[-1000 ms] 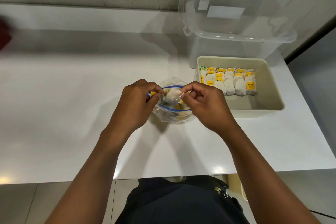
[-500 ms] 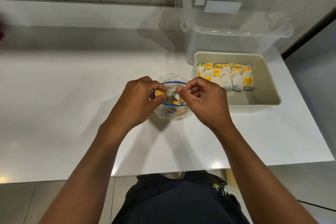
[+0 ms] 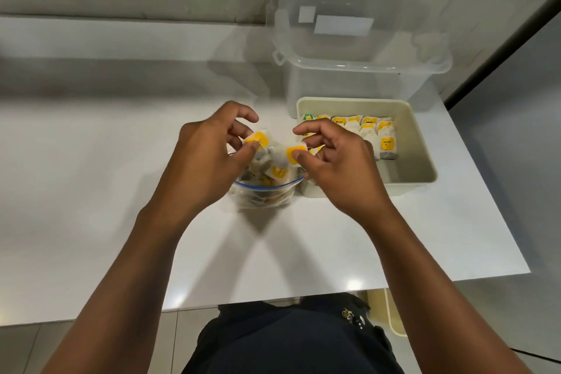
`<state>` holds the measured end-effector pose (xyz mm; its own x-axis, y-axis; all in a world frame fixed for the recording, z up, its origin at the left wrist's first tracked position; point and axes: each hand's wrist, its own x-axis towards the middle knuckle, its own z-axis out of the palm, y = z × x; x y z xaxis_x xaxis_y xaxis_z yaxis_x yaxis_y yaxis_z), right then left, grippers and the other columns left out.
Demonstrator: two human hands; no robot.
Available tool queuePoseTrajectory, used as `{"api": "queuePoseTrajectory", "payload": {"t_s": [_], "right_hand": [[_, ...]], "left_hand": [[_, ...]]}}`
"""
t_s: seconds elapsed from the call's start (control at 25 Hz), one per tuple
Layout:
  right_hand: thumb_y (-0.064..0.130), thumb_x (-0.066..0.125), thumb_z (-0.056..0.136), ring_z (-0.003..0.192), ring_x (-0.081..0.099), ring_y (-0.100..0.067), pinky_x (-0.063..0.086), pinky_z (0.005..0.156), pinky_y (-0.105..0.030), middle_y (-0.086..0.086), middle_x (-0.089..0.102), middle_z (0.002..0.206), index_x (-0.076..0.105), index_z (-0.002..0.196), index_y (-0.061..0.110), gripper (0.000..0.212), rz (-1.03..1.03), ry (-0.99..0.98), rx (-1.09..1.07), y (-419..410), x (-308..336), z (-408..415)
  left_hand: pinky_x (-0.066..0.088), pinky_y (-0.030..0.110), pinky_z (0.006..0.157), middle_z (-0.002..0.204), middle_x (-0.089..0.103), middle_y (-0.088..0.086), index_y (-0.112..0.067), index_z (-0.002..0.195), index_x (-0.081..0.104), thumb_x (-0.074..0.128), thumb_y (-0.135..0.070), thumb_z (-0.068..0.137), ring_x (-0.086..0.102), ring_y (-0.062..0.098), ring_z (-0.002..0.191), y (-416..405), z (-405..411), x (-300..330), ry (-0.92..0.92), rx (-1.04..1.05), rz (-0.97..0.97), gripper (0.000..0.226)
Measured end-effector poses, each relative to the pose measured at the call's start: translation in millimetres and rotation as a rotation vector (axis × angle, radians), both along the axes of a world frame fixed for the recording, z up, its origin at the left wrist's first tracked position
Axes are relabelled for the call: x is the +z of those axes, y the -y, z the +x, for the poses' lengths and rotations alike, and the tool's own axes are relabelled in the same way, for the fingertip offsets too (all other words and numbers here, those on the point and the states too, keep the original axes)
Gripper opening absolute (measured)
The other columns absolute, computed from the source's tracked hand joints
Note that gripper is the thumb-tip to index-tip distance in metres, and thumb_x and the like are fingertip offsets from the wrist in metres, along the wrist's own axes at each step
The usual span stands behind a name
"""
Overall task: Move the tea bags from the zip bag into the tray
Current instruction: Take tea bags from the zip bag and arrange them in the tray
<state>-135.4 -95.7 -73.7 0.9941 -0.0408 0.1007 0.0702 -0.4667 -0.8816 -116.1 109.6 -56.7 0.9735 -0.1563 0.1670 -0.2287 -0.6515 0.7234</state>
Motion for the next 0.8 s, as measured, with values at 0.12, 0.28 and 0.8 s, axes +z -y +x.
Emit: {"api": "queuePoseTrajectory", "payload": {"t_s": [0.12,0.28,0.8], "right_hand": [[0.021,0.075,0.080,0.064,0.062,-0.035,0.058,0.068,-0.047,0.009,0.069,0.086,0.070,0.094,0.032,0.019,0.035,0.030,-0.036,34,12,14],[0.016,0.072,0.084,0.065,0.065,-0.019,0.054,0.066,-0.030,0.011,0.071,0.082,0.072,0.091,0.028,0.014,-0.104,-0.014,-0.054,93,16,32],[0.012,0.068,0.082,0.097,0.065,-0.018,0.056,0.084,-0.038,0.005,0.072,0.099,0.067,0.105,0.029,0.028,-0.640,-0.322,0.255,178,-62,89]], "left_hand": [[0.042,0.005,0.066,0.080,0.069,-0.017,-0.028,0.092,0.070,0.074,-0.029,0.086,0.063,0.000,0.072,28,12,15,0.015,0.031,-0.070,0.007],[0.052,0.020,0.075,0.077,0.070,-0.016,-0.029,0.088,0.071,0.073,-0.032,0.085,0.065,0.003,0.071,81,31,13,0.032,-0.009,0.005,0.005],[0.047,0.028,0.091,0.078,0.069,-0.017,-0.035,0.077,0.068,0.075,-0.042,0.077,0.064,0.006,0.089,194,81,-72,-0.335,-0.126,0.428,0.010]]}}
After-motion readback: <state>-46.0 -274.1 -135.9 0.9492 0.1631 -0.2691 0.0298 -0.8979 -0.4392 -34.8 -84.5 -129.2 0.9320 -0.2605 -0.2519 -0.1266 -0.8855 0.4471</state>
